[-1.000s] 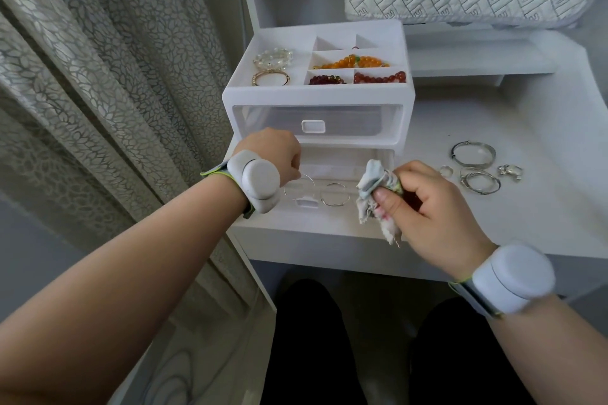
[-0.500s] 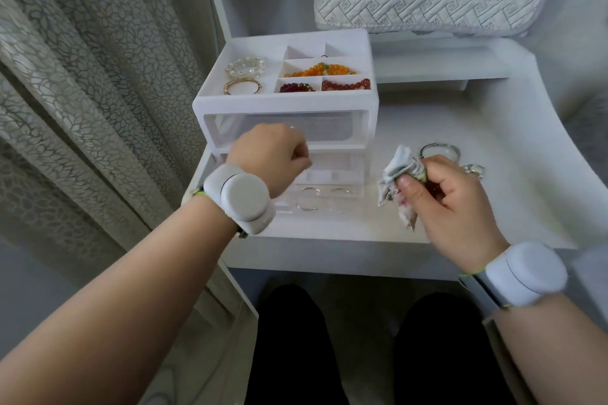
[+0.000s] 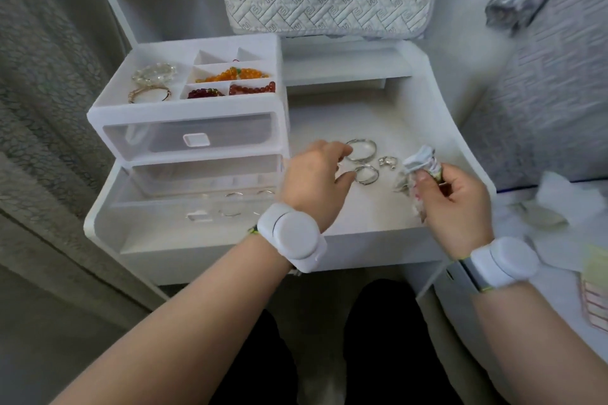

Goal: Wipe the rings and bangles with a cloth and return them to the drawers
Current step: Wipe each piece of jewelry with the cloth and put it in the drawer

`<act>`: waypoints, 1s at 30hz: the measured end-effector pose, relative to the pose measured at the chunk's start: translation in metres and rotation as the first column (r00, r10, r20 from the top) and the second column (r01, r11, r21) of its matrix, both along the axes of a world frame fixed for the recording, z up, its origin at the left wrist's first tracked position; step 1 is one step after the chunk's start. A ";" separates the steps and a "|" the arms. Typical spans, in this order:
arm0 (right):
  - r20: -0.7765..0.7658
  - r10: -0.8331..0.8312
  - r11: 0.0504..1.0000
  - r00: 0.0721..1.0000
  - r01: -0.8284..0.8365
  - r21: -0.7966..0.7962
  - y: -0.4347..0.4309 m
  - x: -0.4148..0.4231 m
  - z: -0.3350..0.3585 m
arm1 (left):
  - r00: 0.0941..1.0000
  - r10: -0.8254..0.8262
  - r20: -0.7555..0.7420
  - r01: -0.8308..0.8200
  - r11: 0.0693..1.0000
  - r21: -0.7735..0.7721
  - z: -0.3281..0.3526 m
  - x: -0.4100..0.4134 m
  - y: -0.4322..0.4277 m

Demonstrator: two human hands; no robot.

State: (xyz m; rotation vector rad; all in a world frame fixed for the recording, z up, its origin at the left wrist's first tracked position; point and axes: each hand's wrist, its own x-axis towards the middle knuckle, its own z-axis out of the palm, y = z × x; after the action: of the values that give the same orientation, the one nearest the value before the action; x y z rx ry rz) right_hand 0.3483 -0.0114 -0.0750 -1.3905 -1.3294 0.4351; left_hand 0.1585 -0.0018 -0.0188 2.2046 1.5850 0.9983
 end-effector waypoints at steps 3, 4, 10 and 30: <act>-0.004 0.001 1.000 1.000 -0.001 -0.018 -0.003 0.005 -0.006 | 0.998 0.007 -0.064 -0.011 0.998 -0.059 -0.019 0.018 0.009; -0.003 0.006 0.999 1.000 -0.006 -0.037 -0.003 0.007 -0.008 | 0.995 0.009 -0.101 -0.017 0.997 -0.081 -0.024 0.024 0.013; -0.009 0.082 0.991 0.997 -0.083 -0.108 -0.002 0.013 -0.018 | 0.964 0.051 -0.261 -0.101 0.978 -0.181 -0.043 0.037 0.039; 0.033 0.053 0.996 0.998 -0.051 -0.070 -0.002 0.014 -0.020 | 0.976 -0.148 -0.157 0.151 0.988 0.007 -0.044 0.051 0.043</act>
State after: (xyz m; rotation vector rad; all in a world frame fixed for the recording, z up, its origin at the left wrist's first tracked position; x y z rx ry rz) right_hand 0.3624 -0.0135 -0.0951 -1.4285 -1.3928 0.4983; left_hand 0.2092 0.0410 -0.0623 2.4268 1.4491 0.8185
